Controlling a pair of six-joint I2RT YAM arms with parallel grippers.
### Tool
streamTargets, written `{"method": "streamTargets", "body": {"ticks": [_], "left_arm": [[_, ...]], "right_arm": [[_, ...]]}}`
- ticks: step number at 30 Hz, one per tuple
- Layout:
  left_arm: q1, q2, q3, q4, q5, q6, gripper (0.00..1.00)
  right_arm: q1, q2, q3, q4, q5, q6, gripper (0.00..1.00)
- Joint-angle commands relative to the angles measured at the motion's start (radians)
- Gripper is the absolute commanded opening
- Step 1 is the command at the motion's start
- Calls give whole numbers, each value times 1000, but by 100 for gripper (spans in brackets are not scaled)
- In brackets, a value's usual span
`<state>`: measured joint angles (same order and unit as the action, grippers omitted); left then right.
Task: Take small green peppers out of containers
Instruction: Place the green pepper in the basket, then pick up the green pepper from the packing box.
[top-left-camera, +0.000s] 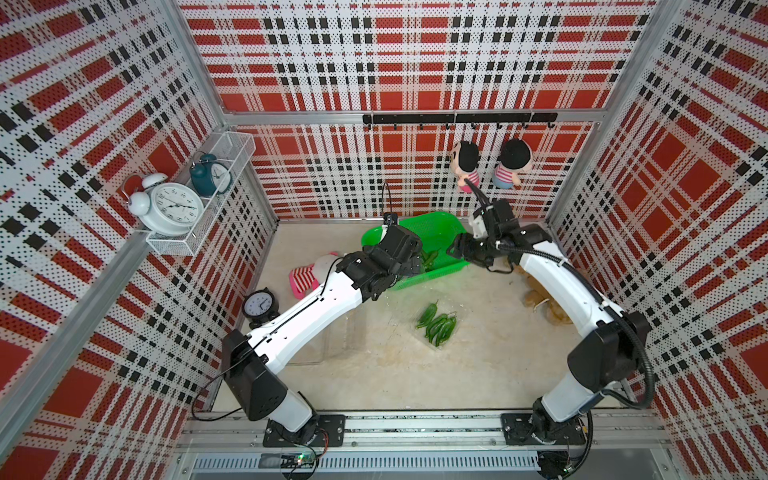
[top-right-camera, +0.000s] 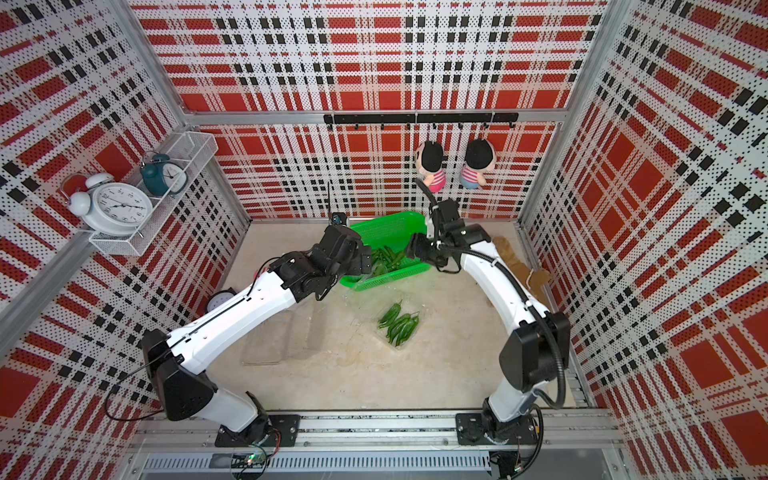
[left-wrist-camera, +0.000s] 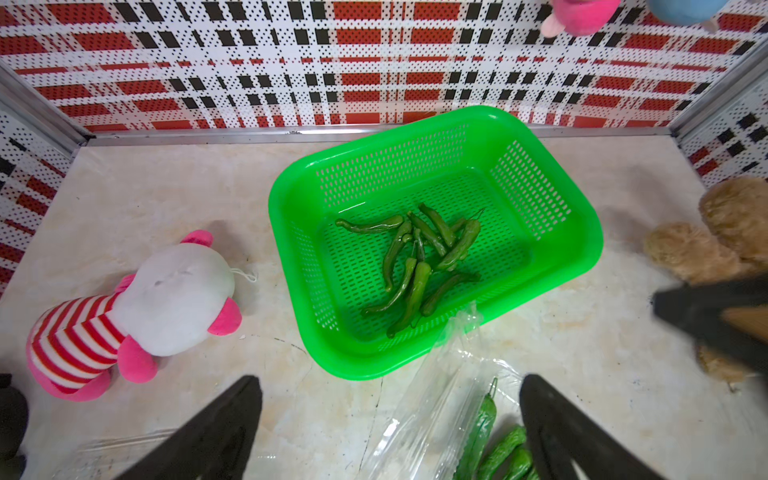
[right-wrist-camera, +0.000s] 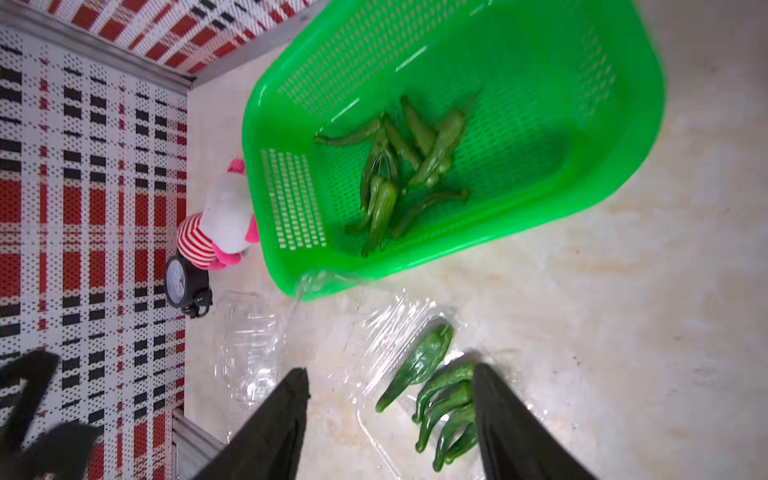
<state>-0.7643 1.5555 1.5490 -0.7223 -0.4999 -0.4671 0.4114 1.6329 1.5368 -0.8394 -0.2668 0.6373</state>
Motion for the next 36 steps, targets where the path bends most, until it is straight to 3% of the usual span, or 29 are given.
{"method": "streamTargets", "body": {"ticks": [1,8,18,30,36], "left_arm": [[5,20,17,27,35,-9,100],[6,-12,-38,67,125,-42,100],[8,-73,-219,183,481,-158,96],[19,-120,-337,210,614,-212,97],[19,-122,-336,189,608,-210,97]], "right_arm": [[67,-7,-185,59,-22,88,63],[138,46,-355,230,-38,163,57],[142,166,-377,325,-31,171,53],[157,244,-347,369,21,159,48],[173,266,-348,388,47,166,43]]}}
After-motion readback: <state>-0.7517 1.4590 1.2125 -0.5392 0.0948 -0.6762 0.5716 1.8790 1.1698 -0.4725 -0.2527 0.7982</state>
